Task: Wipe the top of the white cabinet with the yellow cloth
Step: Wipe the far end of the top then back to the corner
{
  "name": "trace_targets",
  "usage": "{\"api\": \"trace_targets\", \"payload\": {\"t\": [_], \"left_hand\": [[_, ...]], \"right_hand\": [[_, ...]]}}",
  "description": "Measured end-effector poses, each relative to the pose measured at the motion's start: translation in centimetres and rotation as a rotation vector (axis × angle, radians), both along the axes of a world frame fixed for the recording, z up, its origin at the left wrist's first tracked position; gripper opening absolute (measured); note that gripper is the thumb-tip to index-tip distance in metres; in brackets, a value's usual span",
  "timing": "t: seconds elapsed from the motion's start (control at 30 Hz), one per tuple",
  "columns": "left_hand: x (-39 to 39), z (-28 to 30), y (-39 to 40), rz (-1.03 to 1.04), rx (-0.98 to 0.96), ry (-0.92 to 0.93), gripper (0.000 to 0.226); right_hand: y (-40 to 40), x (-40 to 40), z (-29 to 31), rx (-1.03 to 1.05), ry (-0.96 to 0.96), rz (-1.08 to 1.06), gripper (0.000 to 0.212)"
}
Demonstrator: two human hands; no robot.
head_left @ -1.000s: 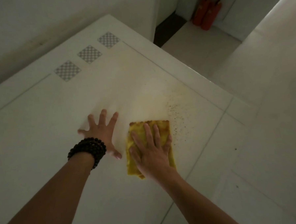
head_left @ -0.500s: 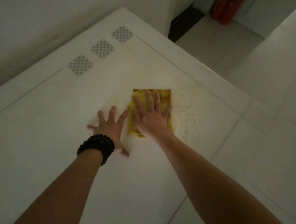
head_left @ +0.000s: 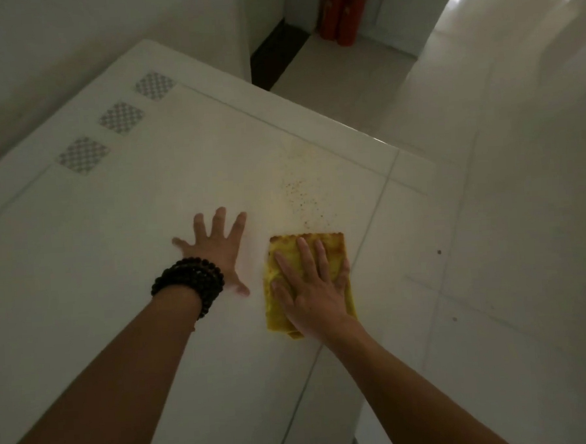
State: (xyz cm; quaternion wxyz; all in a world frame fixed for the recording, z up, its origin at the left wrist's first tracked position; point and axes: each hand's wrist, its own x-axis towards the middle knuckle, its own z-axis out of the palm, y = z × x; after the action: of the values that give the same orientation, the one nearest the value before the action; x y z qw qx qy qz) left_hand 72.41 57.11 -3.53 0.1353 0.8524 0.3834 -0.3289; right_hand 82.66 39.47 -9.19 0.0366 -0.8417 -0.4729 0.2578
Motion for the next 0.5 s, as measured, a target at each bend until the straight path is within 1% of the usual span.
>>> {"api": "trace_targets", "payload": {"t": [0.1, 0.2, 0.37, 0.5], "left_hand": [[1.6, -0.2, -0.2, 0.040, -0.032, 0.037, 0.149], [2.1, -0.9, 1.0, 0.092, -0.030, 0.078, 0.152], [2.6, -2.1, 1.7, 0.113, -0.032, 0.078, 0.154], [2.9, -2.1, 1.8, 0.117, -0.053, 0.123, 0.153]], "right_hand": [[0.0, 0.5, 0.0, 0.016, -0.007, -0.019, 0.058], [2.1, 2.9, -0.2, 0.015, 0.004, -0.026, 0.058], [9.0, 8.5, -0.6, 0.017, -0.021, 0.031, 0.057], [13.8, 10.8, -0.9, 0.019, -0.033, 0.103, 0.058]]}}
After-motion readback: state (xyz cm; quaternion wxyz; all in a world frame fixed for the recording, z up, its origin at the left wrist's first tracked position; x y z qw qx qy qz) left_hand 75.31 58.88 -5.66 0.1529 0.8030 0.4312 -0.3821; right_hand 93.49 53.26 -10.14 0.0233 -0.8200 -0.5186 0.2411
